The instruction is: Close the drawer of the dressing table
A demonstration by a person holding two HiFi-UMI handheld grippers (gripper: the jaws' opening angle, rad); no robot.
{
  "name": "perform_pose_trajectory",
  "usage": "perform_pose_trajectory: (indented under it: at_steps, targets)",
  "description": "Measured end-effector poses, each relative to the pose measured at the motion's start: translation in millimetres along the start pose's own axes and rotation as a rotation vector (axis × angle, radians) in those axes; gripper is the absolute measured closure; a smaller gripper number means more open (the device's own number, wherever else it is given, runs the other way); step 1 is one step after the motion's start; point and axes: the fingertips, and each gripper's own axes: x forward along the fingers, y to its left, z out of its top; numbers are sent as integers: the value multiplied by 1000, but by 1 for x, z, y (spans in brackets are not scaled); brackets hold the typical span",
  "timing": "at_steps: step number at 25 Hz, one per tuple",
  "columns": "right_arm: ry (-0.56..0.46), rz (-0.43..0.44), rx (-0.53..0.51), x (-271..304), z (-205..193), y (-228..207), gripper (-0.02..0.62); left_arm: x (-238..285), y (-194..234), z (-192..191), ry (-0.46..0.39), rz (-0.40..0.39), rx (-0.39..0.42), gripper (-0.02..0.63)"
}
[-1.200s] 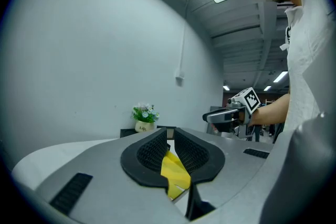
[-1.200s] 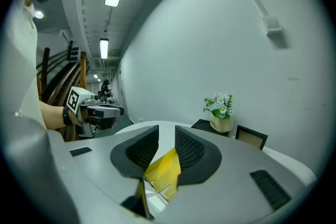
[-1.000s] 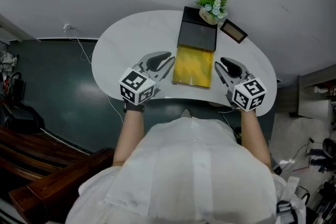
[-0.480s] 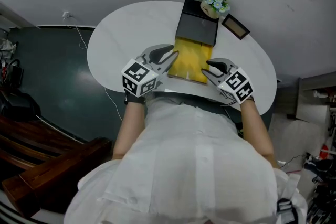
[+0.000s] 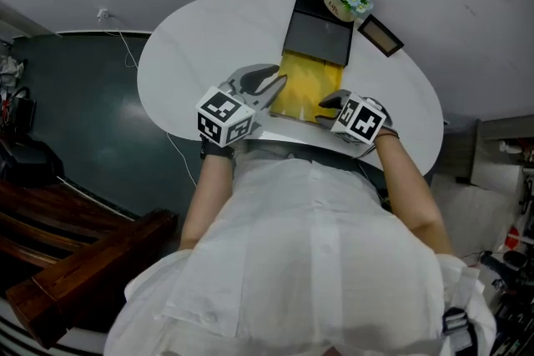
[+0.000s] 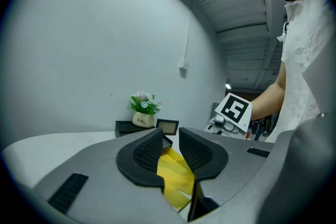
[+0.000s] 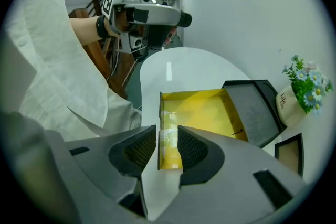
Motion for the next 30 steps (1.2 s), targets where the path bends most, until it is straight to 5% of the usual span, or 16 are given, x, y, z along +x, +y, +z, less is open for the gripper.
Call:
perform_pose_trajectory:
  at_steps: [15, 19, 30]
  targets:
    - [214, 185, -95, 56, -12, 20, 482, -1, 21, -2, 0, -3, -27, 512]
    - [273, 158, -156, 68, -19, 18, 483, 1, 24, -1, -1, -9, -27, 512]
    - [291, 202, -112, 83, -28, 24, 552, 0, 32, -3, 4, -17, -38, 511]
